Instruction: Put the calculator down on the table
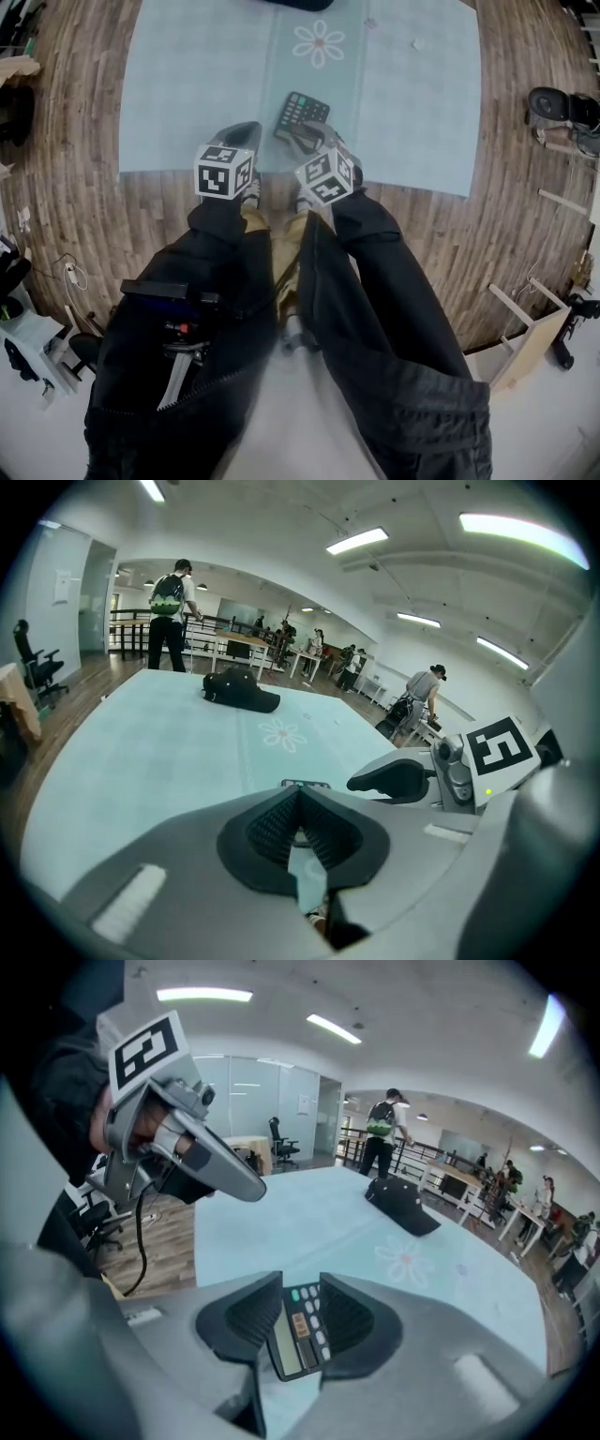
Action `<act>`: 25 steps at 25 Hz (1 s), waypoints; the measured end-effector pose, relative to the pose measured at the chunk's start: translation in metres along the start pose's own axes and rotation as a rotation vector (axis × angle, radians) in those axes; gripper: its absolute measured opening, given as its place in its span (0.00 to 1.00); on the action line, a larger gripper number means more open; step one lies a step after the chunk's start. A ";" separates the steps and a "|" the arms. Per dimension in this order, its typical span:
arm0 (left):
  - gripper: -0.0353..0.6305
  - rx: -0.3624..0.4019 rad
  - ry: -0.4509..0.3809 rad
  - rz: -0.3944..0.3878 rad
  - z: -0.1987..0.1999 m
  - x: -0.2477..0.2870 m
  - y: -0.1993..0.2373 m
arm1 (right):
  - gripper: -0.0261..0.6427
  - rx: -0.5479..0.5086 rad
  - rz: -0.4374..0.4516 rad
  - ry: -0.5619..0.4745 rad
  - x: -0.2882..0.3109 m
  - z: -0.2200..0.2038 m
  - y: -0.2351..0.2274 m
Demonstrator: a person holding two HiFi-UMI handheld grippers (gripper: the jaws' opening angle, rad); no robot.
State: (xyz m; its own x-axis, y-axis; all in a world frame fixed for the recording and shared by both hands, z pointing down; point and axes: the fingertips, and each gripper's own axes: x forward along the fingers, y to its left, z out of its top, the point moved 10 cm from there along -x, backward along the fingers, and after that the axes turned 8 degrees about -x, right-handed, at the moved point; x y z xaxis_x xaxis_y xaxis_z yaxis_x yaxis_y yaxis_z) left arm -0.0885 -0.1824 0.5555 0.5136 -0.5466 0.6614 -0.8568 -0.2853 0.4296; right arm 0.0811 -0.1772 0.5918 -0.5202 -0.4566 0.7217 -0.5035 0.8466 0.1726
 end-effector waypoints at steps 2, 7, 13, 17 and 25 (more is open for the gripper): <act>0.06 0.026 -0.036 -0.017 0.016 0.002 -0.010 | 0.20 0.026 -0.051 -0.038 -0.013 0.011 -0.012; 0.06 0.092 -0.151 -0.056 0.067 -0.006 -0.034 | 0.13 0.082 -0.201 -0.175 -0.052 0.052 -0.043; 0.06 0.183 -0.299 -0.121 0.121 -0.025 -0.073 | 0.09 0.104 -0.371 -0.356 -0.110 0.098 -0.071; 0.06 0.219 -0.371 -0.171 0.150 -0.034 -0.098 | 0.04 0.130 -0.488 -0.439 -0.146 0.118 -0.090; 0.06 0.287 -0.550 -0.233 0.198 -0.067 -0.136 | 0.04 0.147 -0.649 -0.585 -0.204 0.153 -0.117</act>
State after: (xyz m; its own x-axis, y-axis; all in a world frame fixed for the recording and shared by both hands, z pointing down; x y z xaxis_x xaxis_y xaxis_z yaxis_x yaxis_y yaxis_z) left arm -0.0156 -0.2632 0.3313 0.6536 -0.7459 0.1282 -0.7437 -0.6015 0.2917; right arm 0.1407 -0.2249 0.3217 -0.3507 -0.9354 0.0460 -0.8844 0.3469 0.3122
